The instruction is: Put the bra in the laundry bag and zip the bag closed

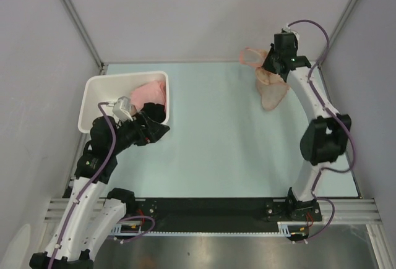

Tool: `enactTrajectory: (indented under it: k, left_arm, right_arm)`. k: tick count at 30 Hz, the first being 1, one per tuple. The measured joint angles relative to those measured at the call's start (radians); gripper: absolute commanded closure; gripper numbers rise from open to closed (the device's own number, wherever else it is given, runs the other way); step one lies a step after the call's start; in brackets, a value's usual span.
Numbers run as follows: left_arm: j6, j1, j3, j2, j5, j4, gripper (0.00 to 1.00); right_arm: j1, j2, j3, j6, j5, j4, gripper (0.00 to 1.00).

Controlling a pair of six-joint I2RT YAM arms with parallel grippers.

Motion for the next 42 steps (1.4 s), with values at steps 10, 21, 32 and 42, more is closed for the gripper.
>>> enactTrajectory:
  k: [10, 21, 32, 42]
  left_arm:
    - [-0.082, -0.151, -0.042, 0.049, 0.02, 0.055, 0.13]
    - [-0.085, -0.412, 0.047, 0.323, -0.049, 0.148, 0.11]
    - [-0.097, -0.473, 0.103, 0.34, -0.147, 0.228, 0.05]
    - [-0.099, -0.473, 0.102, 0.186, -0.235, 0.26, 0.05]
  right_arm:
    - [0.032, -0.589, -0.826, 0.588, -0.63, 0.589, 1.0]
    - [-0.037, -0.773, -1.351, 1.212, -0.808, 1.034, 1.0]
    - [0.205, -0.887, -1.207, 1.411, -0.761, 1.1, 1.0]
    - [0.239, -0.895, -1.332, 1.471, -0.723, 1.257, 1.0]
